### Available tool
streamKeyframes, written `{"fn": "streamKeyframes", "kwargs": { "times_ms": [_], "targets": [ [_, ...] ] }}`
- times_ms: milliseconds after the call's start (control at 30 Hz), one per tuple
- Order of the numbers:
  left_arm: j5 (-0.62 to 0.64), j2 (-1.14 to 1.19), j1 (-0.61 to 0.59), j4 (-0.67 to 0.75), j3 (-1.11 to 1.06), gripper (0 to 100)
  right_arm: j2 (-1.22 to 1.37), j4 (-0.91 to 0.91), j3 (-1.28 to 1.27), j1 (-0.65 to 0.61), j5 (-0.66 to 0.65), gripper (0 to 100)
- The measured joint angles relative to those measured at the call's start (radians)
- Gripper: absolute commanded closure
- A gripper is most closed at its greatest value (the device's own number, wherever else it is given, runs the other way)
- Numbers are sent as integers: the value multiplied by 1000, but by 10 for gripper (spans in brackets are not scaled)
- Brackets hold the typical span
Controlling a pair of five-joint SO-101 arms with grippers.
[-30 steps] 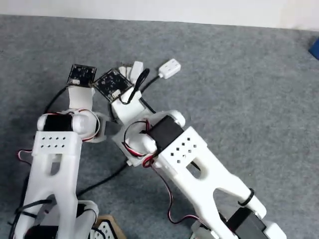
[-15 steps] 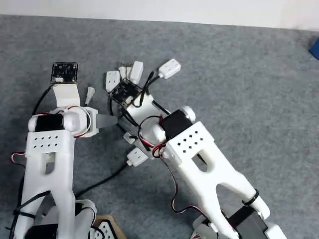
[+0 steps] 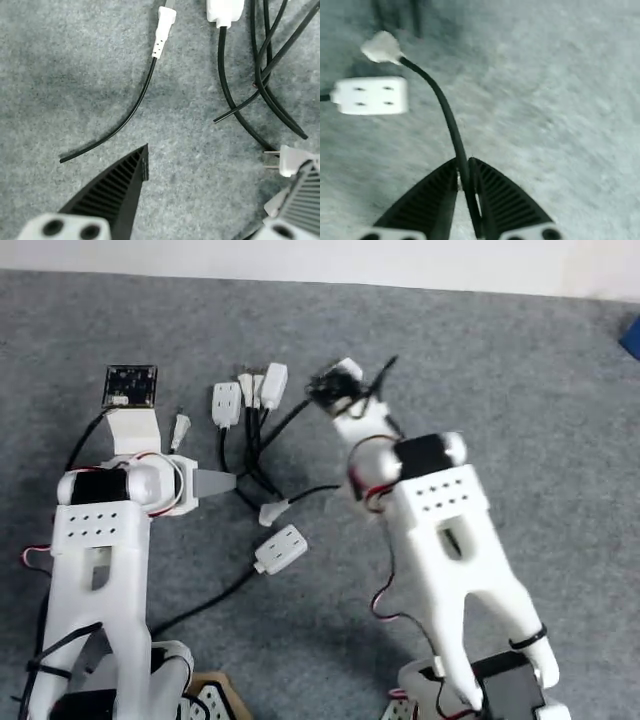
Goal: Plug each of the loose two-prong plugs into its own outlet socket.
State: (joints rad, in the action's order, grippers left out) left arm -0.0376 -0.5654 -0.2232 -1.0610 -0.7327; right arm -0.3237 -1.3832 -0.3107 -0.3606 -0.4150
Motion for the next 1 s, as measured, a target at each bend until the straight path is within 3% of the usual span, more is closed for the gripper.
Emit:
{"fn": "streamKeyframes", "kwargs": {
  "times_ms": [300,367,500,600,767,1000],
  "targets": [
    [0,0,0,0,0,572,0,-44,0,253,-140,989],
    [0,0,0,0,0,572,0,-51,0,258,-166,986],
    [21,12,2,23,-12,572,0,-38,-15,124,-141,867],
    [25,74,3,72,-31,572,14,43,-18,-40,-29,774],
    [25,186,2,98,-28,572,190,187,-18,-187,26,762],
    [25,198,0,98,-14,572,477,304,34,-204,-14,764]
  ]
}}
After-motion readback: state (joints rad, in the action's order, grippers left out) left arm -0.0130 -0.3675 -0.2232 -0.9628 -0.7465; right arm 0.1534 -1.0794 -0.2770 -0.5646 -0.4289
